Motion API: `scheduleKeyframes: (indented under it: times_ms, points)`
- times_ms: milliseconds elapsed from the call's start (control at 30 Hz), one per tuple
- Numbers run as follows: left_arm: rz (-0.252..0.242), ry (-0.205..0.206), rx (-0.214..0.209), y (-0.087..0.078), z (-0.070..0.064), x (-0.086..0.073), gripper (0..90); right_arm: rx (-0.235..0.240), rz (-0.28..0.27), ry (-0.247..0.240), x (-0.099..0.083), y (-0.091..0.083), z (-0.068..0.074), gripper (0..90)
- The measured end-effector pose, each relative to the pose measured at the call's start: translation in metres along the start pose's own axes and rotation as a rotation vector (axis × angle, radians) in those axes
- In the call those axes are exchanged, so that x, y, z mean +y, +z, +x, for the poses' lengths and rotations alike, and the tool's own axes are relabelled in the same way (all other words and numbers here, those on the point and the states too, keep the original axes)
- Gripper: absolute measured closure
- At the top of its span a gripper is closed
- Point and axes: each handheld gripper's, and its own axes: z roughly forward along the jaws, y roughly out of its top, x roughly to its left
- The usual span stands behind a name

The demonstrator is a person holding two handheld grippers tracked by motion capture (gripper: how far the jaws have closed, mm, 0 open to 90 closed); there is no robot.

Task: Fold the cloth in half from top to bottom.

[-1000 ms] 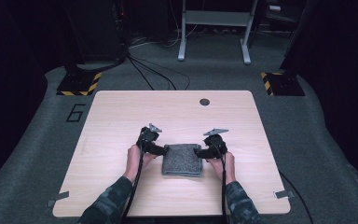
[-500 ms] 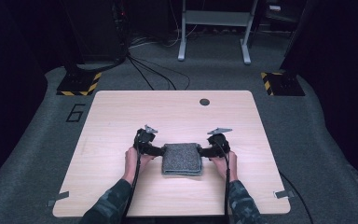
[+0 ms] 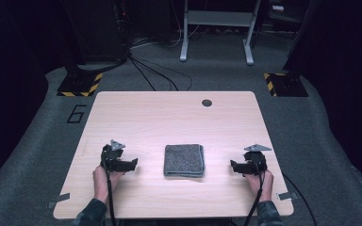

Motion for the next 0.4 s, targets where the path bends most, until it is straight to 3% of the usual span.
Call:
scheduleKeyframes:
  times_ms: [100,167,267,400]
  points:
    - [0.002,-0.016,0.011,-0.001,0.006,-0.009,8.9,-0.021,-0.011,0.018,-0.007,-0.003,-0.007,13.4]
    - [0.006,-0.027,0.015,-0.002,0.008,-0.015,8.4,-0.027,-0.022,0.003,-0.01,-0.003,-0.009,12.7]
    - [-0.007,-0.041,0.024,0.0,0.009,-0.021,7.2,-0.041,-0.053,0.014,-0.013,-0.002,-0.008,10.2]
    - [-0.068,-0.055,0.049,-0.002,0.007,-0.031,7.0,-0.04,-0.048,0.014,-0.013,-0.002,-0.008,9.5]
